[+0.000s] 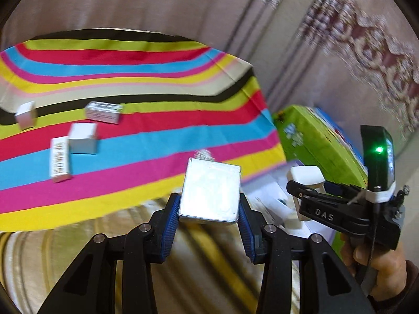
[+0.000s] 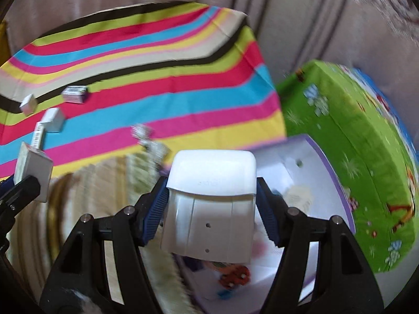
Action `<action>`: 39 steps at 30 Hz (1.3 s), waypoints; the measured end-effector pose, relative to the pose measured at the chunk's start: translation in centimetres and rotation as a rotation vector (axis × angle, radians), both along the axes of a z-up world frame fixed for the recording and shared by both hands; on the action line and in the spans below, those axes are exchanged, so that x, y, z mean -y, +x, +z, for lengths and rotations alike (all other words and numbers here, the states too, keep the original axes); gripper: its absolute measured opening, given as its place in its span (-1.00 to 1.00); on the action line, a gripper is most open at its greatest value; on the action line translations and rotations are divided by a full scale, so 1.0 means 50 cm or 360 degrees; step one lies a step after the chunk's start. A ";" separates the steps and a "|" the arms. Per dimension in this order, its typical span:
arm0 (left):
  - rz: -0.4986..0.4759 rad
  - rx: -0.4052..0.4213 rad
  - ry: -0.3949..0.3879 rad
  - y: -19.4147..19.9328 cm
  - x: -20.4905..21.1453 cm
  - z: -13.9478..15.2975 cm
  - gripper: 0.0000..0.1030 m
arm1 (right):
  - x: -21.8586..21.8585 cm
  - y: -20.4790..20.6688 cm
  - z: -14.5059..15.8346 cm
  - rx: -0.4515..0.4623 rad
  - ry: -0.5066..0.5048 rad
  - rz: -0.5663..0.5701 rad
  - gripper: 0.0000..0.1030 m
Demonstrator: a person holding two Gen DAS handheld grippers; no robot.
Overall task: Organize rigid objects
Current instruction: 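Carry the cube box and stand into the storage box and open both tools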
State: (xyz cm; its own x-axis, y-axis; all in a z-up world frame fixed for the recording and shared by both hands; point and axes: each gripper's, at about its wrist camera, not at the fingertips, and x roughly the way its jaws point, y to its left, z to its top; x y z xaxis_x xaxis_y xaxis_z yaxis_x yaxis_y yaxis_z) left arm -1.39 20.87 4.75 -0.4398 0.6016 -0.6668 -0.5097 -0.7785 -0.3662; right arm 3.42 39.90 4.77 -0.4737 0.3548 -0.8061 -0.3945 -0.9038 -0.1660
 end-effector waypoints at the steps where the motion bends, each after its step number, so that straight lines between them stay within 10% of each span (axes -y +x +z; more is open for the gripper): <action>1: -0.0041 -0.0006 -0.0005 0.008 -0.018 0.001 -0.15 | -0.015 0.010 -0.004 0.0006 -0.0004 -0.0030 0.33; 25: -0.0581 0.0003 -0.0138 0.107 -0.228 -0.023 -0.15 | -0.206 0.124 -0.081 0.0118 -0.0132 -0.0445 0.34; 39: -0.0520 0.0095 -0.0070 0.082 -0.200 -0.032 0.24 | -0.191 0.129 -0.073 0.0056 -0.0170 -0.0431 0.56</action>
State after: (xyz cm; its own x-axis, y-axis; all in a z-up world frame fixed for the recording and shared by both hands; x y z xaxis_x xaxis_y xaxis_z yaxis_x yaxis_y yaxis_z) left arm 2.69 30.86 3.16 -0.1877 0.6744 -0.7141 -0.7135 -0.5932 -0.3727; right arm 9.87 49.47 1.13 -0.3442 0.3766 -0.8601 -0.6194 -0.7795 -0.0934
